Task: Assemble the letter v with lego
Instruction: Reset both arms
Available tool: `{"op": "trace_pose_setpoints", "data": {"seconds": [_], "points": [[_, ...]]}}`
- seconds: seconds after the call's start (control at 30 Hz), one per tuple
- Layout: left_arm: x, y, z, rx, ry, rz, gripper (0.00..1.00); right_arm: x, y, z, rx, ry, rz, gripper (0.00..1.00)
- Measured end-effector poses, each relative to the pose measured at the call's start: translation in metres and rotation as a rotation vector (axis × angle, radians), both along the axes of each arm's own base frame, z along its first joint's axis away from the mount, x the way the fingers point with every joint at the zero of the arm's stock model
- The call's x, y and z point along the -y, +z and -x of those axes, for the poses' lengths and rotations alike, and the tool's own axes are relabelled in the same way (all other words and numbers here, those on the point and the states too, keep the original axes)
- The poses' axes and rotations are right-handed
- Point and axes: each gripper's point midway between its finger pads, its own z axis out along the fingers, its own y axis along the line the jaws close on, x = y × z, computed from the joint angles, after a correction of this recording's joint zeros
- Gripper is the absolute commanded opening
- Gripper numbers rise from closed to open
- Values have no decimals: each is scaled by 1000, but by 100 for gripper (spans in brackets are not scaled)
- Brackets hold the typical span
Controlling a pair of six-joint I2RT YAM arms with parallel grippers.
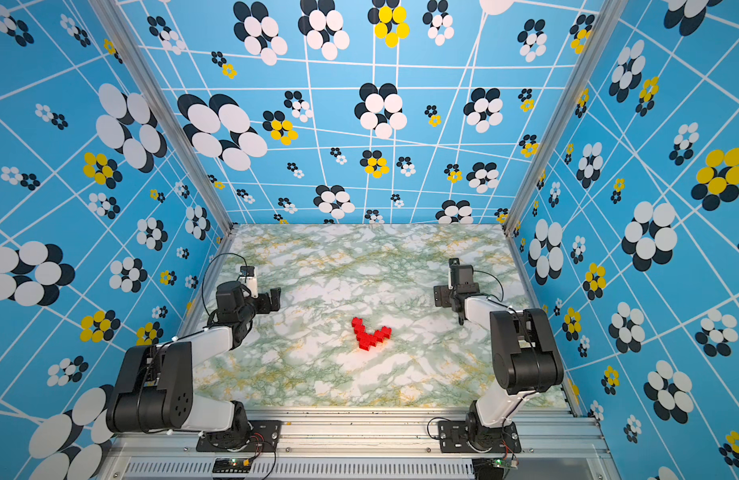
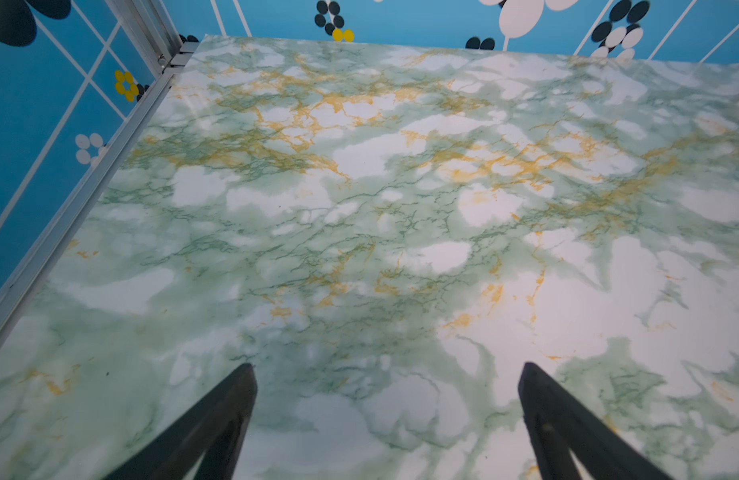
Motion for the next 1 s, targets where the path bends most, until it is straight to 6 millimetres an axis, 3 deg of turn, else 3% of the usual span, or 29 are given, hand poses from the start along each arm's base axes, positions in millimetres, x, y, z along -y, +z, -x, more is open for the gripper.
{"op": "trace_pose_setpoints", "data": {"seconds": [0.27, 0.43, 0.57, 0.7, 1.0], "points": [[28, -3, -5, 74, -69, -16, 99, 0, 21, 9, 148, -1, -20, 99], [23, -18, 4, 76, -40, -32, 99, 17, 21, 20, 218, -46, -79, 99], [20, -12, 1, 107, -25, -40, 99, 26, 21, 26, 280, -78, -113, 99], [19, -9, -1, 121, -14, -44, 99, 23, 14, 34, 305, -69, -133, 99], [17, -8, -1, 125, -8, -47, 100, 22, 31, 27, 383, -59, -143, 99]]}}
